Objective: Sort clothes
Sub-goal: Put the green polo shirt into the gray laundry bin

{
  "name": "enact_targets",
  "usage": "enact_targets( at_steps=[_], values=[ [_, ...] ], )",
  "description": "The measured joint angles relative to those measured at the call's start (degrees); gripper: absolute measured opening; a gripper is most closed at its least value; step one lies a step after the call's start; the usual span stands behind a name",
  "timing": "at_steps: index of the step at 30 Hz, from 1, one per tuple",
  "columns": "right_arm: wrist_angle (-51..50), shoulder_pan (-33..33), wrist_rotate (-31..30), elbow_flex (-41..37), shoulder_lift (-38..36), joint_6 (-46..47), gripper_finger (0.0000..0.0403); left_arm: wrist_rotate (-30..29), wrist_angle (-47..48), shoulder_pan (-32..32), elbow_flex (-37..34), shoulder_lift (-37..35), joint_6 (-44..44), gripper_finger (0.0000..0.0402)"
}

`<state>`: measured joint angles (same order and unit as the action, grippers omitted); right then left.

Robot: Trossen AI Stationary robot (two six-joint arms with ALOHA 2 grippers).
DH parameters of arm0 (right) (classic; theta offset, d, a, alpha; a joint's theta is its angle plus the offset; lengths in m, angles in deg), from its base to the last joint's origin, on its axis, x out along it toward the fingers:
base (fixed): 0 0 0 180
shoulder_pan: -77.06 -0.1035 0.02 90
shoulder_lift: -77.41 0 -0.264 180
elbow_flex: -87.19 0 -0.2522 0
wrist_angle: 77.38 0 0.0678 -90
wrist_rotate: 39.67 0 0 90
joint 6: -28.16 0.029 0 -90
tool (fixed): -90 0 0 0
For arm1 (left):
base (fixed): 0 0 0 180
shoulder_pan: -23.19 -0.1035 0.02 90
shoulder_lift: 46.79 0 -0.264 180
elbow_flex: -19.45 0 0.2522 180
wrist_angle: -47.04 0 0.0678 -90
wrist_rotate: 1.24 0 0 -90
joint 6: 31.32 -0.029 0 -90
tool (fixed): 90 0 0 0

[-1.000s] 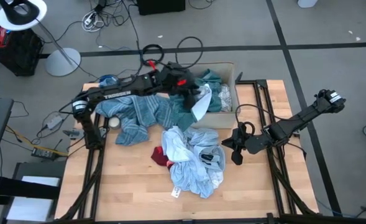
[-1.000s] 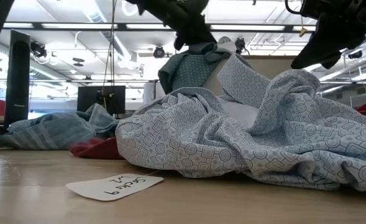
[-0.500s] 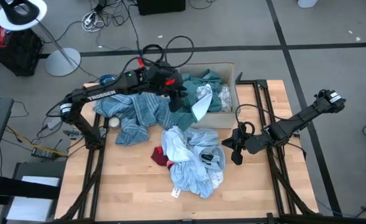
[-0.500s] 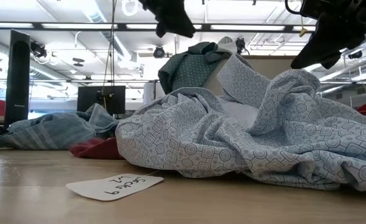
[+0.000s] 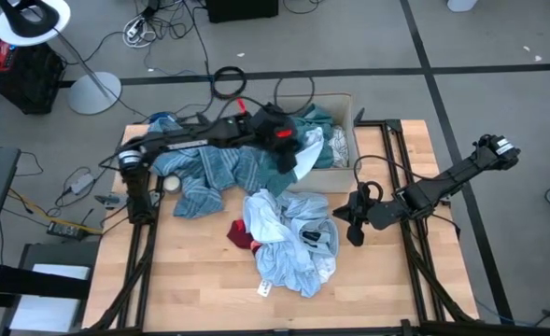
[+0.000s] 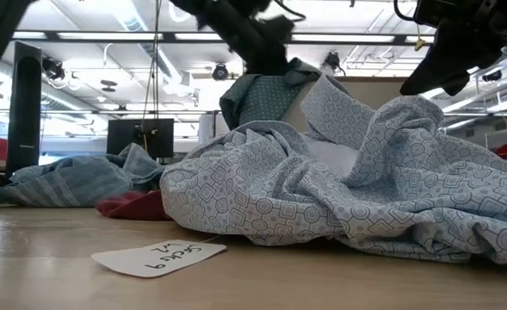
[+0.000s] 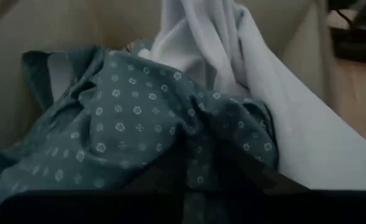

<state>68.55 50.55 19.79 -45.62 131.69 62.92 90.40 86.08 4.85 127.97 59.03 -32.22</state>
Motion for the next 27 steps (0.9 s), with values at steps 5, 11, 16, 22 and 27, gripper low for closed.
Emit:
enact_targets(
  at_steps=[5,11,16,22,27],
  values=[
    [-0.23,0.02,0.02,0.00,-0.02,-0.02,0.0039,-2.72,-10.34,-0.87,3.00,7.45,2.81,0.0083],
    [-0.36,0.02,0.17,0.00,0.00,-0.04,0.0039,-3.47,-16.96,-2.07,7.60,15.51,9.56,0.0082],
    [-0.49,0.02,0.17,0.00,0.00,-0.39,0.0039,-7.06,-16.49,-3.30,8.76,20.23,19.27,0.0082],
    [-0.52,0.02,0.17,0.00,0.00,-0.41,0.0039,-7.10,-13.22,-3.83,8.94,23.29,20.82,0.0082],
    [-0.47,0.02,0.17,0.00,0.00,-0.41,0.0039,-4.79,-12.70,-3.79,8.95,23.52,20.56,0.0082]
  ],
)
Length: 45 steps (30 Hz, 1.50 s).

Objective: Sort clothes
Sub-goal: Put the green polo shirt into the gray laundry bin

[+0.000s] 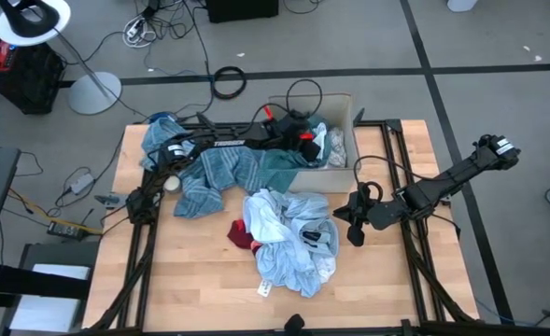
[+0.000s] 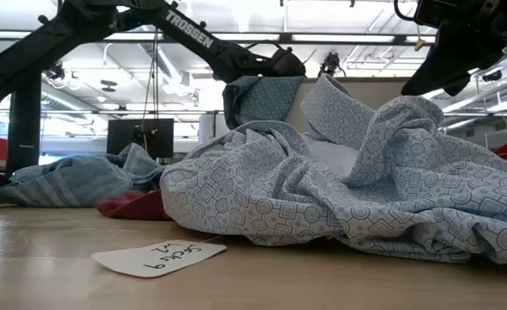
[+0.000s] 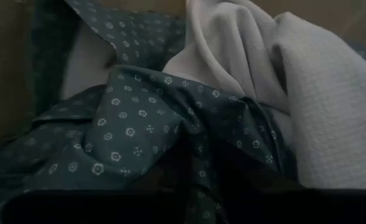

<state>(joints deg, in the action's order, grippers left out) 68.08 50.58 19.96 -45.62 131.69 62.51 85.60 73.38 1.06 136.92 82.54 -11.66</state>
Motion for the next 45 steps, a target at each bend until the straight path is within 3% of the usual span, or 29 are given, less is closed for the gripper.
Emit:
enact_targets(
  at_steps=[4,11,21,25,36,45],
  values=[
    [0.08,0.00,0.00,0.00,0.00,0.00,0.0039,4.09,-0.06,0.37,-0.27,-2.35,-5.66,0.0082],
    [-0.02,0.00,0.02,0.00,0.00,0.01,0.0039,5.95,2.62,0.89,-0.23,-11.34,-8.98,0.0082],
    [-0.25,0.00,0.13,0.00,0.00,0.01,0.0039,7.08,21.70,2.80,-0.26,-26.56,-17.72,0.0082],
    [-0.48,0.00,0.15,0.00,0.00,0.07,0.0039,6.84,25.30,5.06,-3.86,-31.57,-17.98,0.0082],
    [-0.29,0.00,0.50,0.00,0.00,0.56,0.0039,-5.02,22.92,13.12,-22.37,-42.22,-8.80,0.0082],
    [0.31,0.00,0.55,0.00,0.00,0.63,0.0039,-12.86,22.89,16.72,-27.54,-42.37,-5.78,0.0082]
  ],
)
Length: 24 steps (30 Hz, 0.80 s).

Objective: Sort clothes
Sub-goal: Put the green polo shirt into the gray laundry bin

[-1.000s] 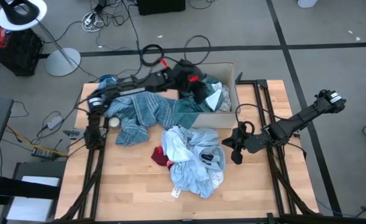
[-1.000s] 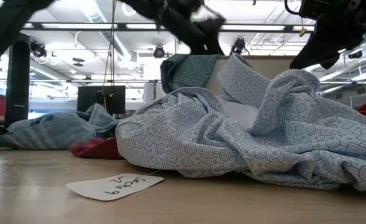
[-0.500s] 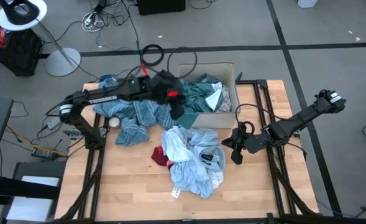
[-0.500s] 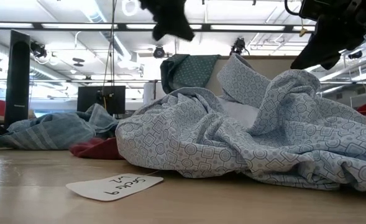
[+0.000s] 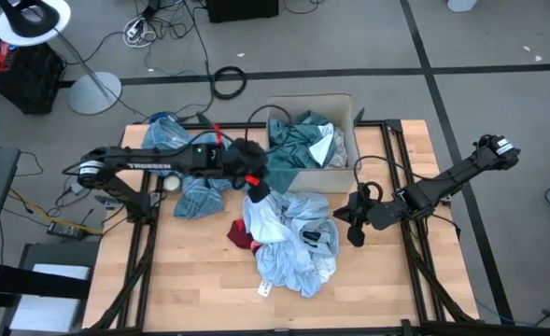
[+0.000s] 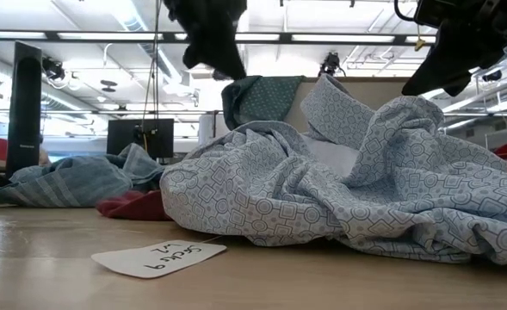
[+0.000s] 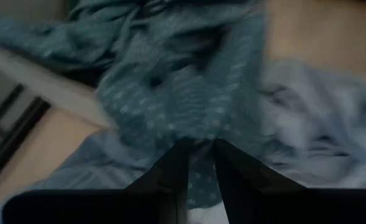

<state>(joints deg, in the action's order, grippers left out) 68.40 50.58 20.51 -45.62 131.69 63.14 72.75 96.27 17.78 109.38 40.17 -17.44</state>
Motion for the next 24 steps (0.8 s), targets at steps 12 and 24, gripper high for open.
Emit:
enact_targets(
  at_steps=[12,24],
  values=[
    [0.19,0.00,0.00,0.00,-0.02,0.00,0.0039,-1.01,0.16,-0.10,-1.59,0.02,2.09,0.0008],
    [0.21,0.00,-0.02,0.00,0.00,-0.13,0.0039,-1.98,0.97,-0.09,8.69,-0.11,-3.90,0.0001]
  ],
)
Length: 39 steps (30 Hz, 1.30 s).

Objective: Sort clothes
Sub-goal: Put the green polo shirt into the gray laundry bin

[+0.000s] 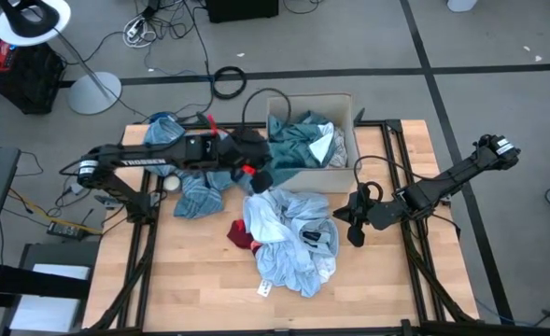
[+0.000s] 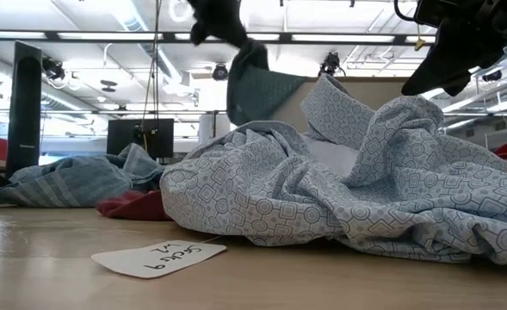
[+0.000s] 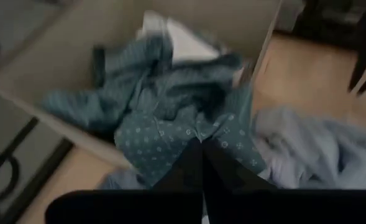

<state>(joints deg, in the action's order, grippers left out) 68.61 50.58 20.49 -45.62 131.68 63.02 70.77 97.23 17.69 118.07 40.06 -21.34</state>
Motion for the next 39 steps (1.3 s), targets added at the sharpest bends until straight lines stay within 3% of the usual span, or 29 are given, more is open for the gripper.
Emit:
enact_targets(
  at_steps=[8,19,29,35,39],
  values=[
    [0.02,0.00,-0.02,0.00,0.00,-0.03,0.0039,0.96,-13.09,-3.05,5.24,0.00,-8.54,0.0000],
    [0.13,0.07,-0.14,0.00,0.00,-0.23,0.0039,13.91,-32.29,-13.64,5.46,5.01,-7.50,0.0000],
    [-0.21,1.32,-0.81,0.00,0.00,-1.56,0.0039,23.64,-33.67,-17.79,5.40,16.69,-3.30,0.0000],
    [-0.19,1.57,-0.70,0.00,0.00,-1.58,0.0039,24.12,-33.38,-17.65,5.40,23.32,-3.26,0.0005],
    [-0.17,1.57,-0.44,0.00,-0.01,-1.58,0.0039,25.06,-32.95,-17.64,5.40,27.07,-0.98,0.0031]
  ],
)
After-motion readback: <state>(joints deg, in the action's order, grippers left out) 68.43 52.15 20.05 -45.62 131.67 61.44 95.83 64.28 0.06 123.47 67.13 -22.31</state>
